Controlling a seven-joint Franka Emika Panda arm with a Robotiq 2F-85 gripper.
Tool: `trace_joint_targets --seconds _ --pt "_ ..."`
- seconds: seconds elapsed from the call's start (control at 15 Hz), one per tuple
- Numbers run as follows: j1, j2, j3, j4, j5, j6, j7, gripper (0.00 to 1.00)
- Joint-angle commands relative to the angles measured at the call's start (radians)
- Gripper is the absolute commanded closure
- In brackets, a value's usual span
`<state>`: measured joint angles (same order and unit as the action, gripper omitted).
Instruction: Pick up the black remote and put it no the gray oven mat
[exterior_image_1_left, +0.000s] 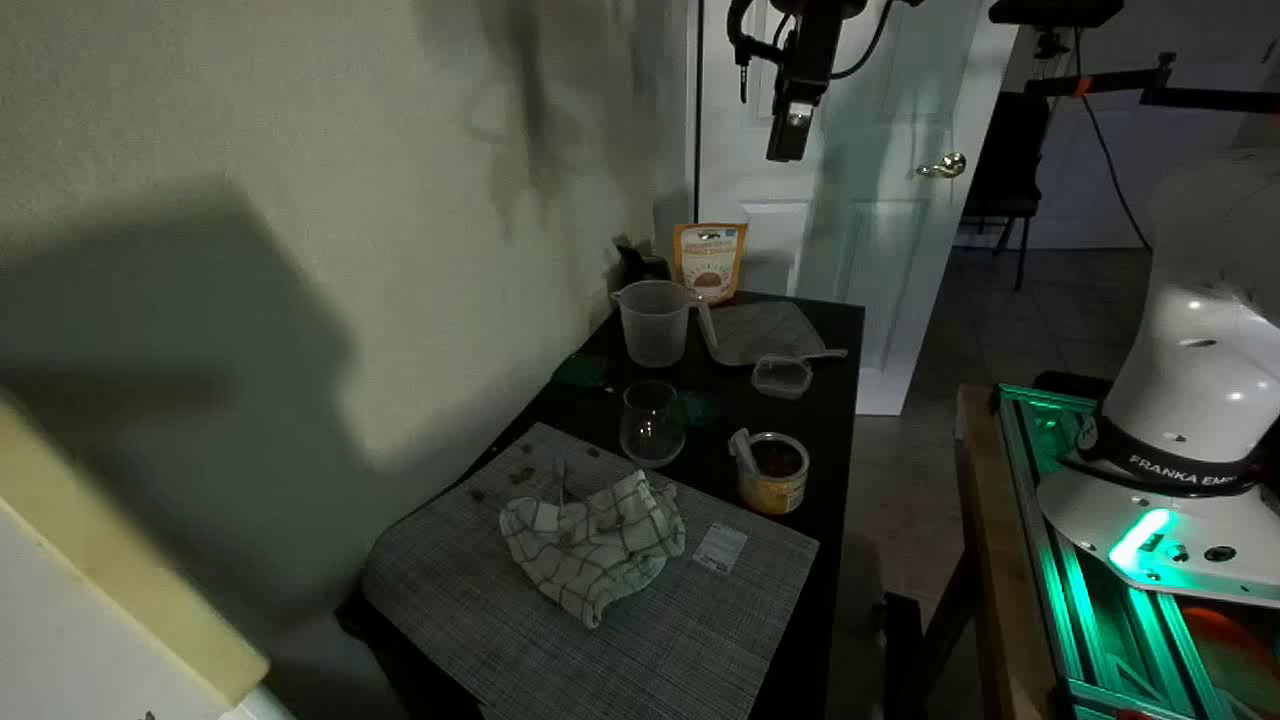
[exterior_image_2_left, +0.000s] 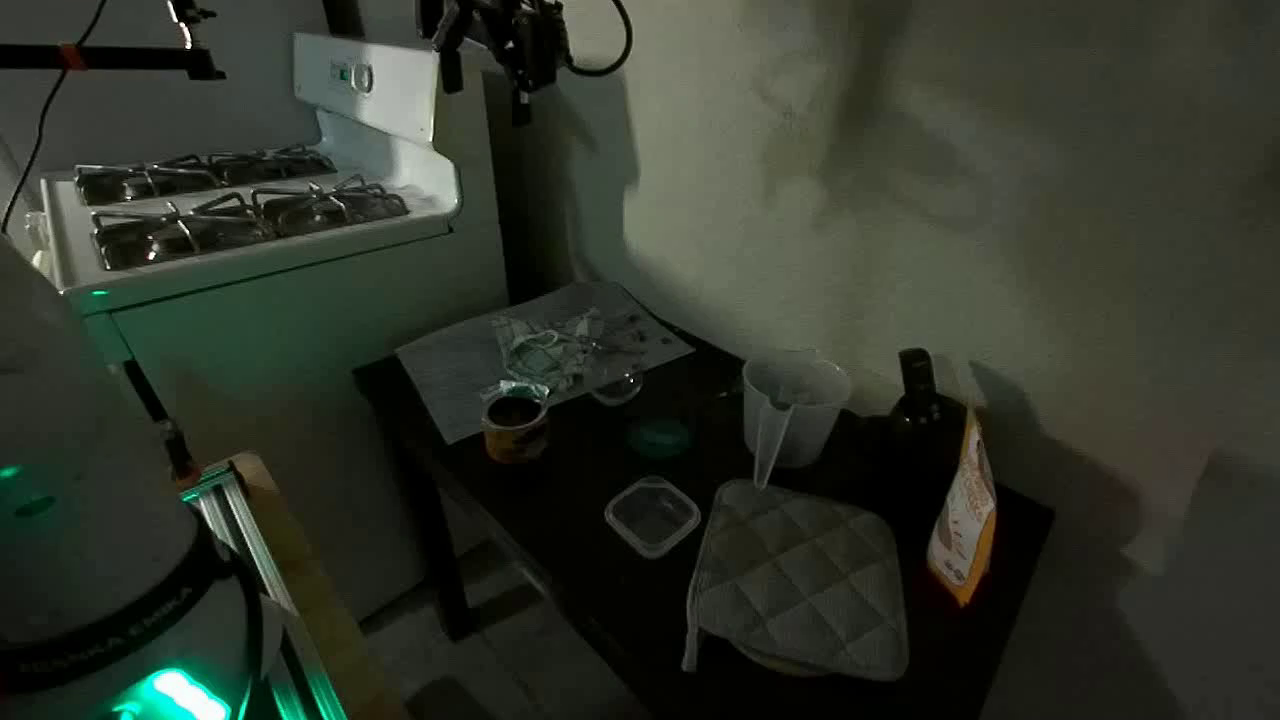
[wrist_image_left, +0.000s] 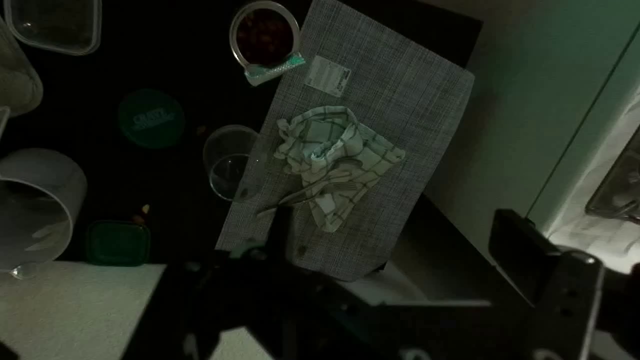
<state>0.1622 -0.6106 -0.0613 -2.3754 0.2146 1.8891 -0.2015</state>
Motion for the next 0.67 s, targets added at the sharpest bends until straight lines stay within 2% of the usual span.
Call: trace_joint_targets --seconds 0.0,0.27,0.6 --pt "-0.019 0.001 0.015 0.002 0.009 -0.004 -0.008 0.0" --pt "-0.019 0.001 0.015 0.002 0.009 -0.004 -0.008 0.0" --pt "-0.145 0.106 0.025 0.066 -0.261 0.143 -0.006 0.0"
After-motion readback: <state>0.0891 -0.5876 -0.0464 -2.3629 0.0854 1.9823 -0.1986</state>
